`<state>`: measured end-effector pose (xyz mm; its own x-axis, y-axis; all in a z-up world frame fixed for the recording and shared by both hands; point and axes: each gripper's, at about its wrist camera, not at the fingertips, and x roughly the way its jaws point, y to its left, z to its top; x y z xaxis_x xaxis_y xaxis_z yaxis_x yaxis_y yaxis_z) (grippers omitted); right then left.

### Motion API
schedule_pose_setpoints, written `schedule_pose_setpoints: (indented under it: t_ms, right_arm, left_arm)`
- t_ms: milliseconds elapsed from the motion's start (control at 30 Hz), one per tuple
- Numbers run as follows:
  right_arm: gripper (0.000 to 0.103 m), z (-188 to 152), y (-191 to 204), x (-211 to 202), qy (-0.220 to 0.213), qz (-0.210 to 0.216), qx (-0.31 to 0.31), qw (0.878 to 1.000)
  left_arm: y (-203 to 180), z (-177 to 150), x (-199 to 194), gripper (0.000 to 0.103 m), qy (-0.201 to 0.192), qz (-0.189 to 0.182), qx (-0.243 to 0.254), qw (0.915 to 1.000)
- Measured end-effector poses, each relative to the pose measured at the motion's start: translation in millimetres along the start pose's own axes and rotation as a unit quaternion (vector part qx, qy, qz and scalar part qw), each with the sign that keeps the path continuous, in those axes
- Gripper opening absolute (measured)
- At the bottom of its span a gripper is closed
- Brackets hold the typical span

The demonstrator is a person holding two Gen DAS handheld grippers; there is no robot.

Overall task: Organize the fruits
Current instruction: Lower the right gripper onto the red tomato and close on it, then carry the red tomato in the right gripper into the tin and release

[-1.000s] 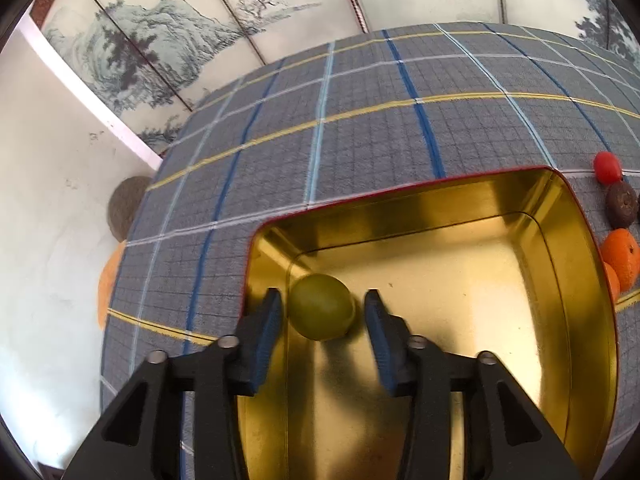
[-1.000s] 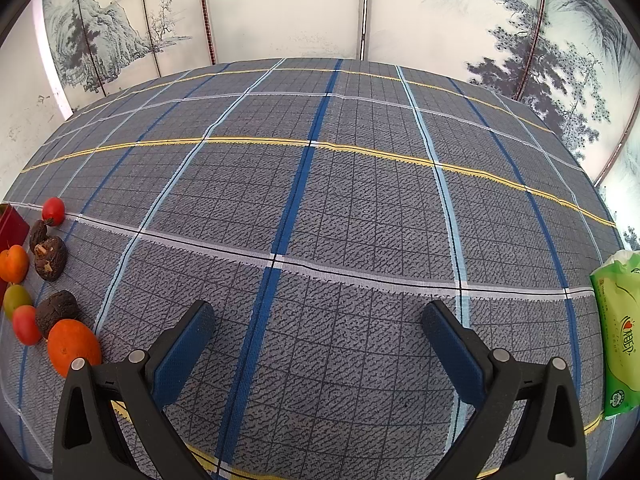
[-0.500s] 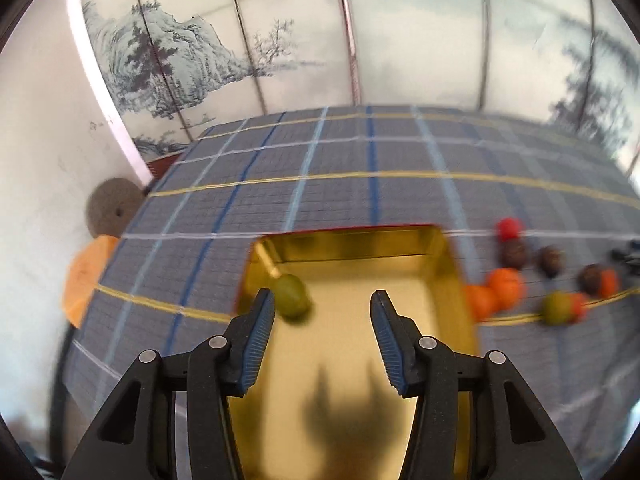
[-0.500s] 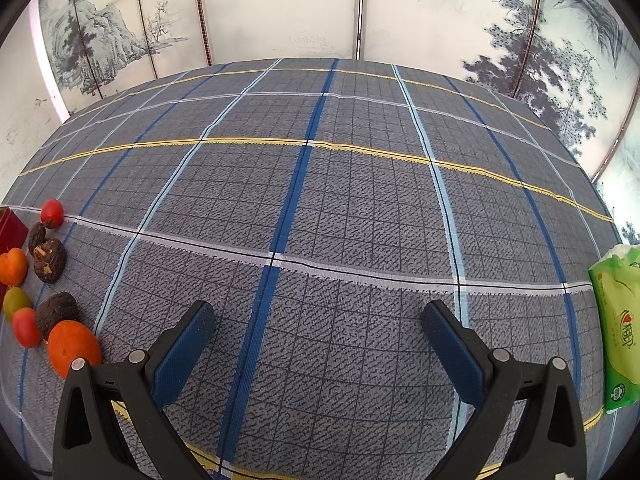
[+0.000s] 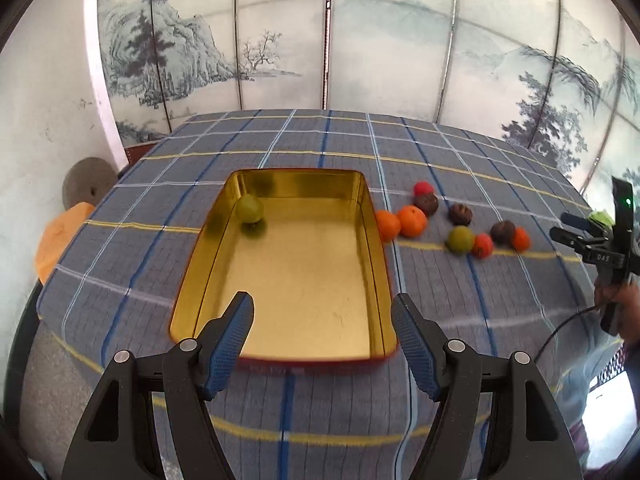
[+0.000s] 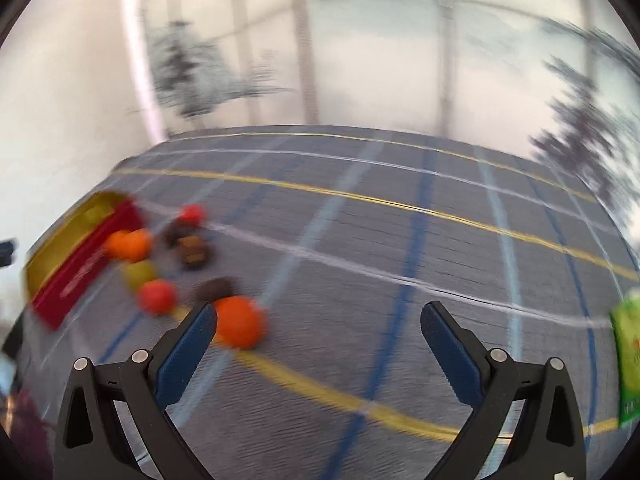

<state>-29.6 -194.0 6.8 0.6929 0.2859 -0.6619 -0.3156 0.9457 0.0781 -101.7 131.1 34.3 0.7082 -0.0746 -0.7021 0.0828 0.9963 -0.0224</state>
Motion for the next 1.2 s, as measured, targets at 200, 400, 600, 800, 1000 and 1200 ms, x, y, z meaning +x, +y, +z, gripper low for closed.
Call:
schedule_pose_setpoints:
  t_ms: [200,400,600,800,1000,1200]
  right_arm:
    - [0.101,-2.9,39.5,4.5,0.011,0.025,-0.044,0.999]
    - [0.096,1.3,65.0,1.0,0.011,0.077,-0.060,0.995]
    - [0.062,12.7,118.6,34.4,0.059,0.097,-0.161,0.980]
    - [0.061,19.6,118.8,68.3,0.091,0.082,-0.174,0.977]
    - [0.047,18.6,117.9,96.3,0.135,0.090,-0.178,0.971]
    - [0.032,18.3,115.1,77.8,0.132,0.094,-0.142,0.977]
  left_arm:
    - [4.9,-11.6,-10.9,0.072,0.007,-0.026,-0.029,0.9992]
    - [-7.2,-15.5,-13.1,0.072,0.020,-0.051,-0.019,0.9983]
    - [-13.7,-18.3,-12.1,0.072,0.025,-0.062,-0.017,0.9976]
    - [-8.4,-20.1,-12.9,0.072,0.030,-0.067,-0.021,0.9971]
    - [-6.6,-21.4,-8.5,0.072,0.039,-0.069,-0.024,0.9966]
    - [-5.3,-20.5,-13.5,0.072,0.029,-0.066,-0.018,0.9972]
